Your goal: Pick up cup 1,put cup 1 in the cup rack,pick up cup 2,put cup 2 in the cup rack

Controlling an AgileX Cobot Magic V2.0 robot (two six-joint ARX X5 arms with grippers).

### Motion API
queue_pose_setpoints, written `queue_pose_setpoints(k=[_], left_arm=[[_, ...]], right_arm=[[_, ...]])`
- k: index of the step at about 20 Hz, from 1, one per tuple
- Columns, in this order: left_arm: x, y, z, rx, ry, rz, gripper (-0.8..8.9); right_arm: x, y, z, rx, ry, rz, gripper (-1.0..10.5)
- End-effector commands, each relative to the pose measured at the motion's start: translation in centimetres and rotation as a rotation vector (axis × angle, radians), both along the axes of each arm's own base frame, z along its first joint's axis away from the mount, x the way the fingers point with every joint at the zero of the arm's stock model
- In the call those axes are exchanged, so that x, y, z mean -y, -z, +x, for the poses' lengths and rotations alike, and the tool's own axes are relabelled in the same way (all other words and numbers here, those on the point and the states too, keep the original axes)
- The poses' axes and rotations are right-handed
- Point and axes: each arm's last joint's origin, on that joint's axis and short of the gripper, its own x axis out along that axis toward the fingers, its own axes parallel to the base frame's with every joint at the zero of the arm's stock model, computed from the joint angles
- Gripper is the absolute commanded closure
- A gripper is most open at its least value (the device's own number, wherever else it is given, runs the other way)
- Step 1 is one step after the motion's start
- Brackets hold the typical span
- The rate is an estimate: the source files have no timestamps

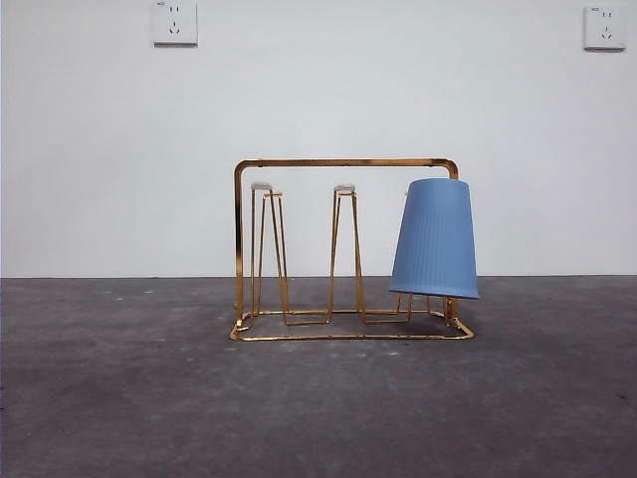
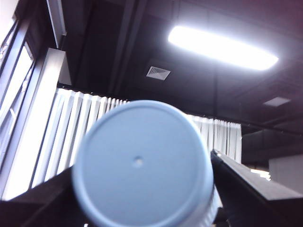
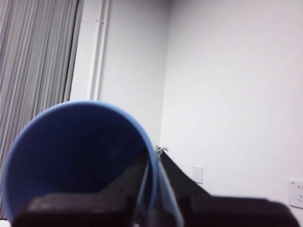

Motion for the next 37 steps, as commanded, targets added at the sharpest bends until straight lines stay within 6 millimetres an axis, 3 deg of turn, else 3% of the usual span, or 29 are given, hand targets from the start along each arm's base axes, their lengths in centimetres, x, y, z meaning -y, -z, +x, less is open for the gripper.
queue_pose_setpoints(k=[1,3,6,7,10,13,19,22,30,37], left_arm=[[0.2,0.2,0.1,0.006,-0.015,-0.001,6.03],[0.2,0.2,0.1,0.006,-0.015,-0.001,6.05],[0.2,0.2,0.1,0.004,-0.014,0.000,8.08],[0.1,0.2,0.1,0.004,-0.015,0.000,8.23],[0.0,0.2,0.3,0.002,-0.025,-0.001,8.22],[-0.8,0.0,0.8,0.001,-0.061,-0.003,8.22],[-4.0,-0.6,1.5,-0.039,-0.192,0.055,8.22],[-5.4,-0.2,1.9,-0.072,-0.301,0.167,8.22],[-6.2,4.8,3.4,-0.181,-0.849,0.692,8.22],[-4.9,9.1,6.2,-0.235,-1.025,1.065,8.22]], right_arm=[[-0.4,0.1,0.5,-0.001,0.020,-0.001,9.6],[-0.7,0.1,0.8,0.004,0.019,0.004,9.6],[-1.1,0.4,1.2,-0.015,0.017,-0.013,9.6],[-1.2,0.5,1.3,-0.027,0.018,-0.025,9.6],[-1.4,0.9,1.5,-0.056,0.018,-0.053,9.3],[-0.7,0.7,0.7,-0.055,0.019,-0.053,7.5],[1.8,1.0,-1.7,-0.065,0.069,-0.111,7.5],[3.4,1.8,-3.1,-0.127,0.137,-0.156,7.5],[5.6,3.6,-4.8,-0.216,0.297,-0.285,7.6],[5.7,4.5,-4.8,-0.253,0.330,-0.359,7.6]])
